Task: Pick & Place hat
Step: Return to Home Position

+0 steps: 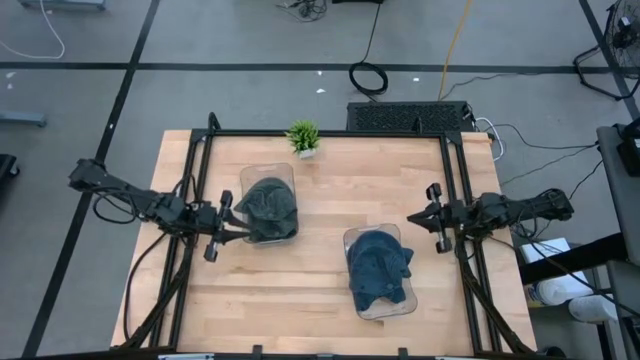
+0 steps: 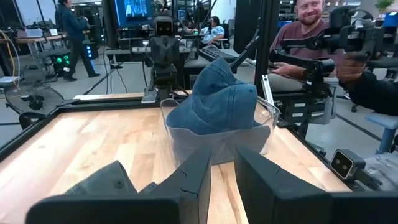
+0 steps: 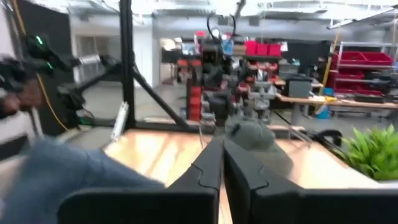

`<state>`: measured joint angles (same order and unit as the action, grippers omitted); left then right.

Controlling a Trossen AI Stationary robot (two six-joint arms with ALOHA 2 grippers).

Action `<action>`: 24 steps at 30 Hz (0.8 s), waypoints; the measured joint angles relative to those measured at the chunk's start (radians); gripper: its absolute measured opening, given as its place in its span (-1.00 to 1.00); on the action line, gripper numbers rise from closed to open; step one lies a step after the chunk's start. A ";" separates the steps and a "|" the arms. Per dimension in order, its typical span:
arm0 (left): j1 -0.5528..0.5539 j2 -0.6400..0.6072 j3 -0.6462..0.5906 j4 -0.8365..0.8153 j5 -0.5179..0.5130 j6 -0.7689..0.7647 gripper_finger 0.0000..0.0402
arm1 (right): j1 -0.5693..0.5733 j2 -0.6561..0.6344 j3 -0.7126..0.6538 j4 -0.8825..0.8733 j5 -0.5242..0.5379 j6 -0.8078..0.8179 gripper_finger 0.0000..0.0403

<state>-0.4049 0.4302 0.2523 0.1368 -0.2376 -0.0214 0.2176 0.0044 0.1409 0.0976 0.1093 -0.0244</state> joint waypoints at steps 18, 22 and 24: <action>-0.004 -0.162 -0.139 0.004 0.001 0.031 -0.62 | -0.008 -0.002 -0.114 0.085 -0.032 -0.040 -1.00; -0.004 -0.192 -0.174 0.024 0.002 0.031 -0.62 | -0.026 -0.001 -0.119 0.075 -0.068 -0.030 -1.00; -0.004 -0.208 -0.189 0.024 0.002 0.031 -0.62 | -0.038 0.000 -0.120 0.054 -0.089 -0.029 -1.00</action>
<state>-0.4088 0.2226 0.0634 0.1603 -0.2353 0.0094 0.1792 0.0040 0.0212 0.1512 0.0207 -0.0535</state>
